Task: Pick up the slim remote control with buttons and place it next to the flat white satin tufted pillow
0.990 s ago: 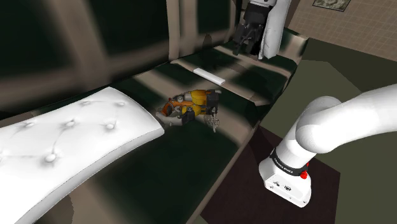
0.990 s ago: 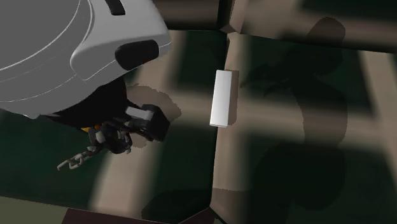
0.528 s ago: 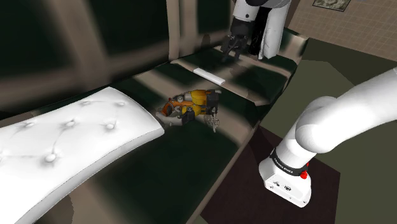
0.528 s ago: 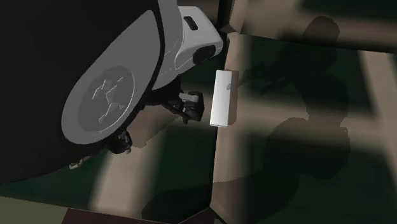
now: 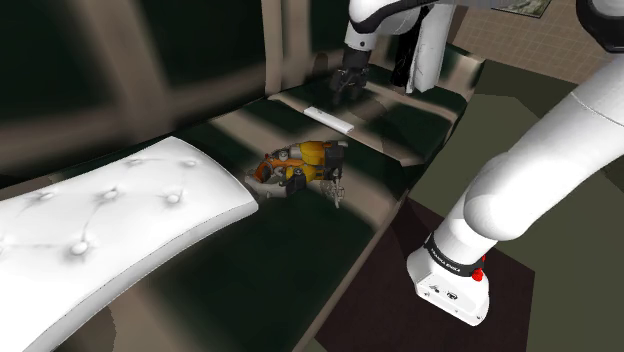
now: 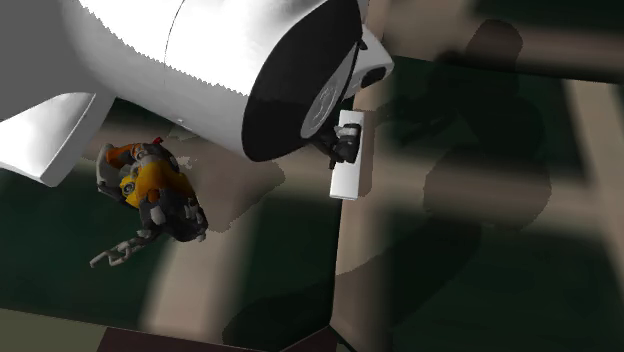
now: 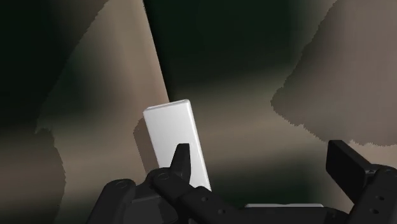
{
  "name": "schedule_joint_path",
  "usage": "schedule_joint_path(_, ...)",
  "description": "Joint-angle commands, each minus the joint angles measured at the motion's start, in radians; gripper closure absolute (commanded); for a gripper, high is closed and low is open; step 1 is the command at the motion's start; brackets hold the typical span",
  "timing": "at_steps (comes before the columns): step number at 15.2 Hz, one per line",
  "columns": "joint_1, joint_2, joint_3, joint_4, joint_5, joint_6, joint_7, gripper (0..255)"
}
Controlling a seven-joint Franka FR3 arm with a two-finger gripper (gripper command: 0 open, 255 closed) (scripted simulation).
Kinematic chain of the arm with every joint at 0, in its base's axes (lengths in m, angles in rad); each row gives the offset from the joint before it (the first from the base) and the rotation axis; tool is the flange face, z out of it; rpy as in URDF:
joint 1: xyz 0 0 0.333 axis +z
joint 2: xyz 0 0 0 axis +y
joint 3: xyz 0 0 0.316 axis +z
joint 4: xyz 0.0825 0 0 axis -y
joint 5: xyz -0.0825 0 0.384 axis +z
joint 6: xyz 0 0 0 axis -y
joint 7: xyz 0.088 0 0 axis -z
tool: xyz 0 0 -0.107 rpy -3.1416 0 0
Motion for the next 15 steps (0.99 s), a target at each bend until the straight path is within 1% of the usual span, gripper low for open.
schedule_joint_path(1,-0.006,0.073,-0.016,0.036,0.013,0.033,-0.028,0)
schedule_joint_path(6,-0.024,0.266,-0.036,0.159,0.061,0.090,-0.085,0)
schedule_joint_path(11,-0.055,0.452,-0.039,0.307,0.111,0.115,-0.134,0)
schedule_joint_path(15,-0.057,0.477,-0.035,0.284,0.121,0.162,-0.140,0)
